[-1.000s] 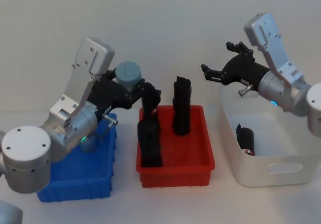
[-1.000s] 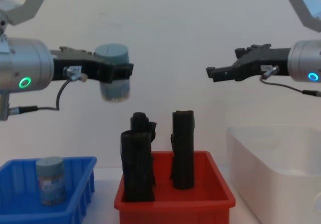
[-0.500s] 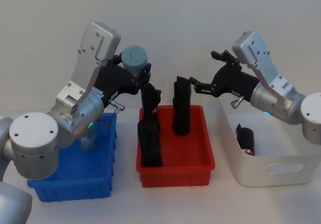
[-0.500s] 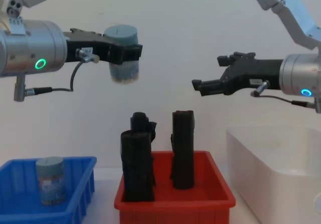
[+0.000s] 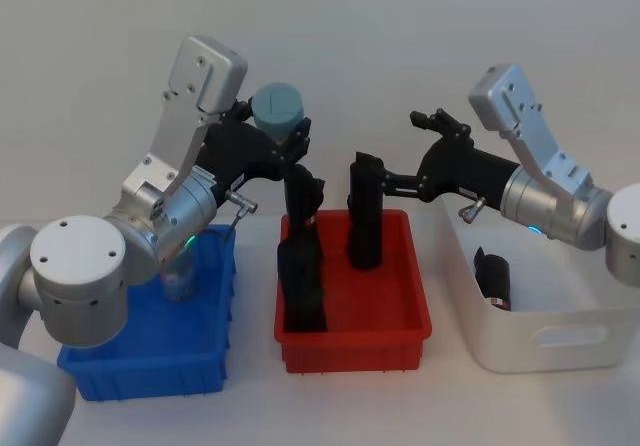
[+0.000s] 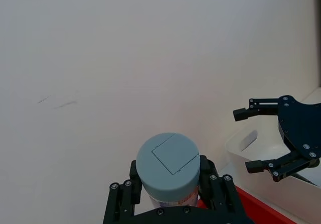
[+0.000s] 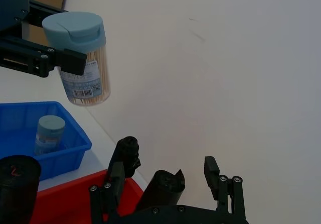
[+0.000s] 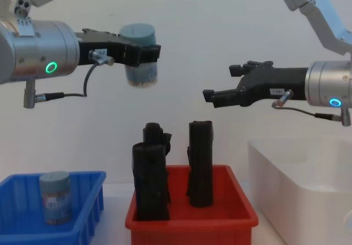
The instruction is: Pick the cotton swabs from the blue box and place them into the white box.
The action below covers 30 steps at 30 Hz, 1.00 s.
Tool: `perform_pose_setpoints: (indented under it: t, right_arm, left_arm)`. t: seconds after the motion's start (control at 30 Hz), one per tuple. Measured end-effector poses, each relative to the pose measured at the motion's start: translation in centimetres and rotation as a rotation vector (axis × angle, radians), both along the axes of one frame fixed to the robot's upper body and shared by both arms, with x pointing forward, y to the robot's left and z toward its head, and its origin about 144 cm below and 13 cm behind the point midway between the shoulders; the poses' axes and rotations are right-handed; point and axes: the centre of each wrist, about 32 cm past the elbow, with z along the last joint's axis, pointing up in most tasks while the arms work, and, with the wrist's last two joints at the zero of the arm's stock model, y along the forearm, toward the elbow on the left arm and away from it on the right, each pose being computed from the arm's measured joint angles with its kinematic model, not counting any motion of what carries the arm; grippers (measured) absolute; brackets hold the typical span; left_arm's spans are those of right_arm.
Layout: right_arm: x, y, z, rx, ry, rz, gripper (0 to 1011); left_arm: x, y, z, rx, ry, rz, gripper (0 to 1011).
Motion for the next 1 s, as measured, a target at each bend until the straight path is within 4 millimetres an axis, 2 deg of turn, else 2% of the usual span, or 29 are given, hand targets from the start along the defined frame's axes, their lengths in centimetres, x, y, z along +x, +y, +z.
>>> perform_pose_setpoints:
  t: [0.4, 1.0]
  right_arm:
    - [0.2, 0.3, 0.5, 0.010, 0.046, 0.061, 1001]
    - [0.3, 2.0, 1.2, -0.021, 0.045, 0.146, 1002]
  left_arm:
    - [0.2, -0.3, -0.4, -0.013, 0.006, -0.028, 676]
    - [0.1, -0.4, -0.6, -0.011, 0.012, -0.049, 676]
